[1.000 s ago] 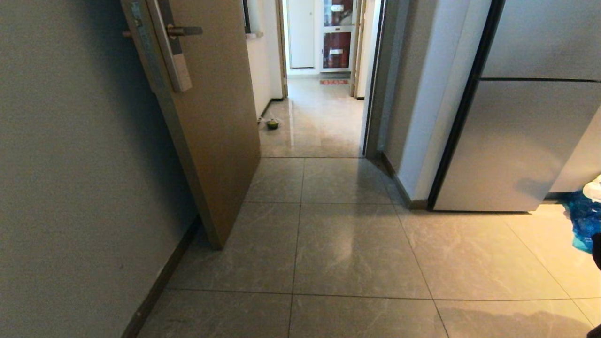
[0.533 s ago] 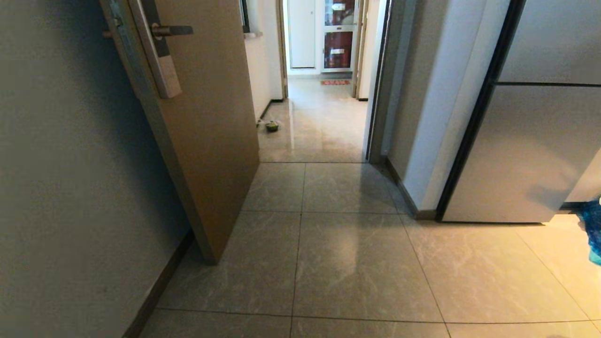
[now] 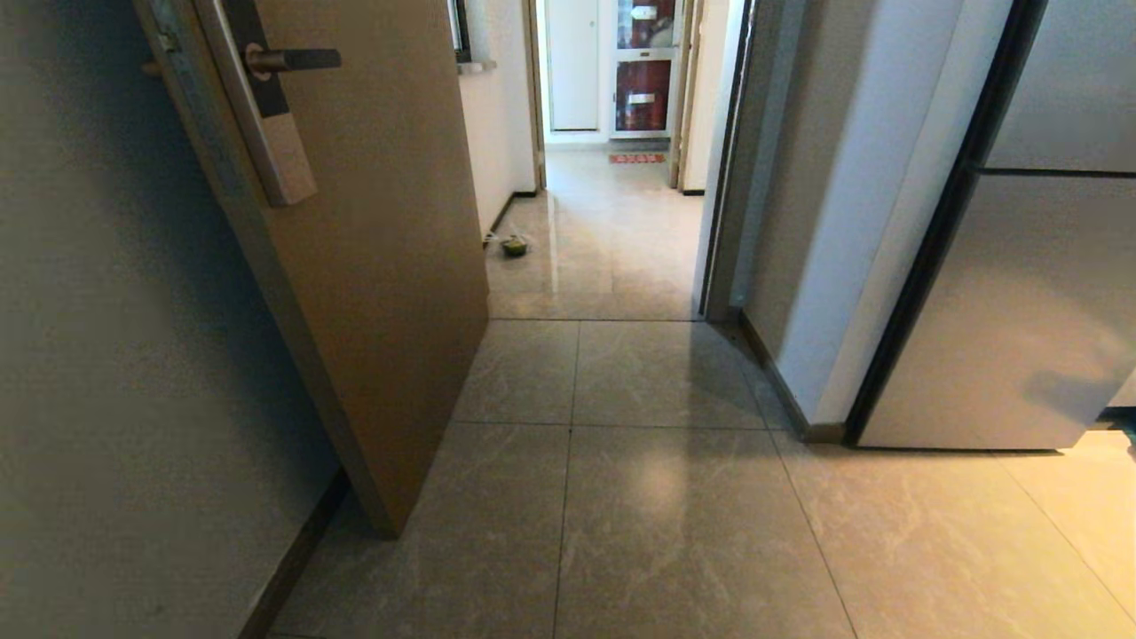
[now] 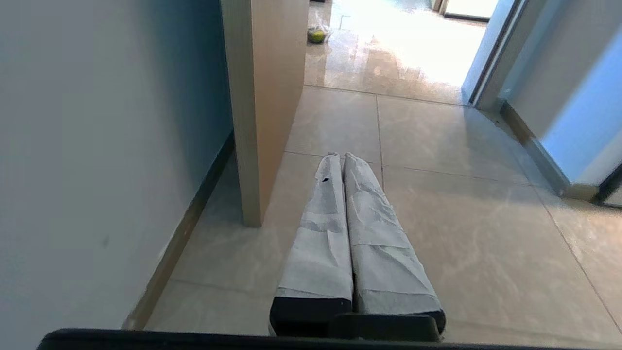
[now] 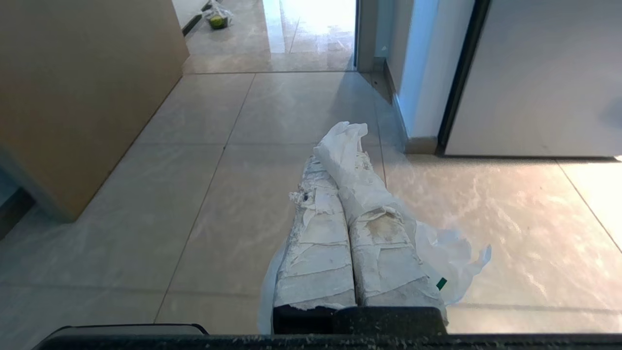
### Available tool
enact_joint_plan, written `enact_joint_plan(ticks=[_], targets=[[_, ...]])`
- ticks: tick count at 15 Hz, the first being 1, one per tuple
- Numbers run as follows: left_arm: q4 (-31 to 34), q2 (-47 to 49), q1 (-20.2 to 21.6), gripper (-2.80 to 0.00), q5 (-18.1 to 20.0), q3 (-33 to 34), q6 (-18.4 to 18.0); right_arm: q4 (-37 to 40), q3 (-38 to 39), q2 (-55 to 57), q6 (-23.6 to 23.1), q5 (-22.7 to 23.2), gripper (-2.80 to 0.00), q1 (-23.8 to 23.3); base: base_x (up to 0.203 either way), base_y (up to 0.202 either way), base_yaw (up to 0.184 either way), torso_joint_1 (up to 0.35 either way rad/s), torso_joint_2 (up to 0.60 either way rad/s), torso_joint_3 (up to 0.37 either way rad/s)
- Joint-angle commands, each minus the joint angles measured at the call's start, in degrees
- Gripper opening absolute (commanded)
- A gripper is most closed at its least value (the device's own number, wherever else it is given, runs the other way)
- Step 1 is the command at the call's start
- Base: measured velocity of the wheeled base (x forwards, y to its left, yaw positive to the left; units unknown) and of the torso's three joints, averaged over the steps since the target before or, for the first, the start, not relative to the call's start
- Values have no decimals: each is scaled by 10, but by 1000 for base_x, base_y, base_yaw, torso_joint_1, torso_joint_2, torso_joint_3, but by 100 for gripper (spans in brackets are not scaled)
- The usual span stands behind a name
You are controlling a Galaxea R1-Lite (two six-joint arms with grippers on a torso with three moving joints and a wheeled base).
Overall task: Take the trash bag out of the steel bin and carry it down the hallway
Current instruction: Put the trash bag at the door
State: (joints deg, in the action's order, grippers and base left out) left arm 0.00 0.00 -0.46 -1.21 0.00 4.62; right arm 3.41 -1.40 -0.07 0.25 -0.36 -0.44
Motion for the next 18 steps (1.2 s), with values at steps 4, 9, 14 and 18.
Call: enact_joint_plan(ticks=[4,9,14,18], targets=[[0,0,0,-280,0,0,0,0,0,0,0,0,-280,0,193,0,2,3,3,2],[0,0,0,-280,0,0,0,0,0,0,0,0,-280,0,193,0,2,4,2,3],[0,0,0,-280,0,0,0,0,0,0,0,0,-280,0,194,0,2,2,3,2],[-1,0,0,-280,0,0,0,0,0,0,0,0,-280,0,192,0,1,2,5,0]])
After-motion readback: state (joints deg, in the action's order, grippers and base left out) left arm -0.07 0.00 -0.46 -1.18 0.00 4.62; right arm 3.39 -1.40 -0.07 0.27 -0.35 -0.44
